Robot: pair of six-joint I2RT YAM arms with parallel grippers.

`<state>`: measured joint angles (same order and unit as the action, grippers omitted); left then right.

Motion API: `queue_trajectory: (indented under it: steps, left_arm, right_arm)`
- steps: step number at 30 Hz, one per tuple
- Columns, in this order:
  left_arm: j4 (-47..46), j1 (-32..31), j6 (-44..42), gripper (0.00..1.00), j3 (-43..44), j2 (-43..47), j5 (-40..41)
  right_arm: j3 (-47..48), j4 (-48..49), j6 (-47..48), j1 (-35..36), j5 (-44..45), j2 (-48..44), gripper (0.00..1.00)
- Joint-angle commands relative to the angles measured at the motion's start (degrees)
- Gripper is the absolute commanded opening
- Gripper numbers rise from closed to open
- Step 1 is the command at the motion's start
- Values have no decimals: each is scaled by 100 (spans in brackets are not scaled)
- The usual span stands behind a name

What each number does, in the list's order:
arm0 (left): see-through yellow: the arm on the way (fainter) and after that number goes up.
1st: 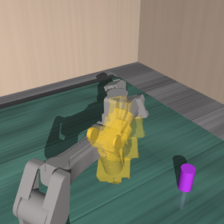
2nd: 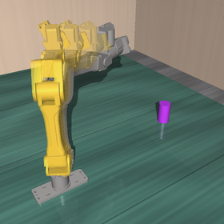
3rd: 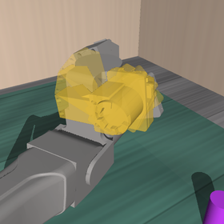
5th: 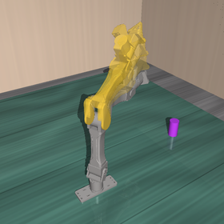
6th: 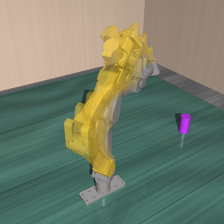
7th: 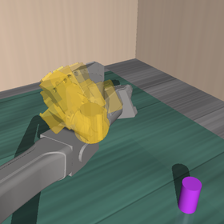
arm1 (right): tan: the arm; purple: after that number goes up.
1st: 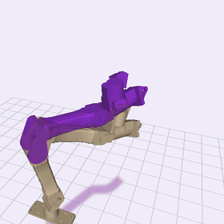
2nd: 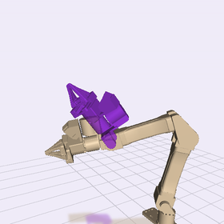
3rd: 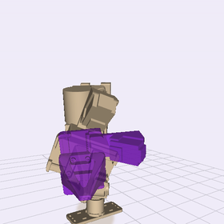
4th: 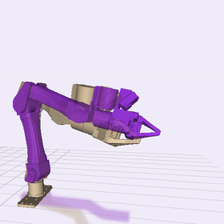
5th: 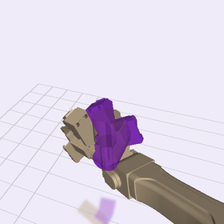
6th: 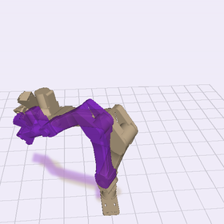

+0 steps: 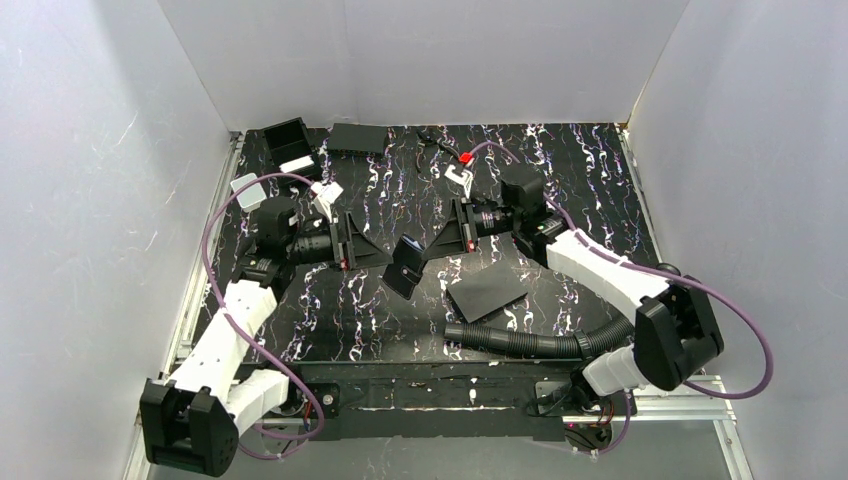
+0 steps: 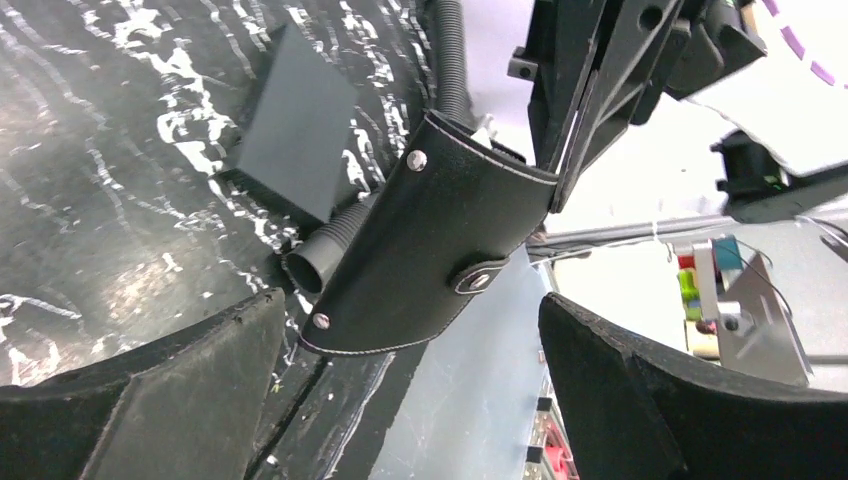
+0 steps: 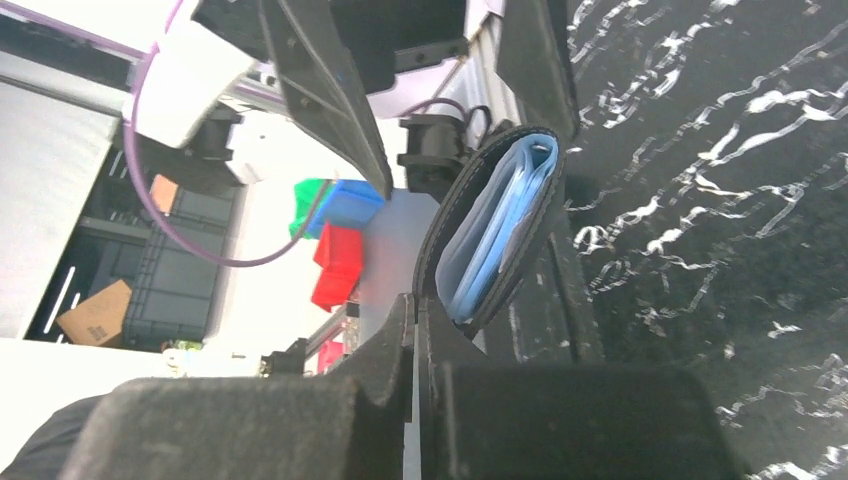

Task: Put the credit cards into the card holder
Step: Pick up the card holder from the center of the board, then open the card holder at the center of the board.

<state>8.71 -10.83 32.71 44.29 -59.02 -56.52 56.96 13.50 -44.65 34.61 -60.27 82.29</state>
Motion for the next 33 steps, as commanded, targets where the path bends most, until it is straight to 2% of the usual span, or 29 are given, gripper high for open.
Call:
queue_trajectory:
  steps: [1,7,15,20,22,23,25,27,29,31,33]
  left_arm:
    - [-1077,-7,553,98,-233,248,-834]
    - [-1168,-128,740,92,-184,370,-1101]
    - [-1187,-376,811,53,-178,891,-1252]
    - [-1189,-378,898,38,-254,1123,-1128]
    - [-1162,-380,949,26,-221,1147,-962]
    - [-1153,-380,979,25,-205,1144,-892]
    - [-1144,-380,1048,33,-170,1112,-779]
    - [-1150,-381,1086,54,-144,1020,-767]
    - [-1152,-384,1065,57,-111,965,-845]
    - [-1159,-384,1062,50,-85,959,-897]
    - [-1168,-385,1075,36,-58,994,-895]
  right_arm:
    - [383,844,-896,23,-346,-352,1]
    - [705,1048,-1175,37,-375,-427,1]
    - [702,1264,-1304,37,-334,-339,1]
    - [650,1257,-1353,37,-310,-281,1]
    - [650,1211,-1337,37,-273,-262,1]
    - [648,1197,-1331,37,-261,-261,1]
    - [641,1189,-1326,37,-249,-274,1]
    - [649,1181,-1322,37,-259,-271,1]
    - [656,1175,-1338,37,-307,-259,1]
    - [651,1174,-1337,37,-354,-265,1]
    - [648,1147,-1293,37,-391,-284,1]
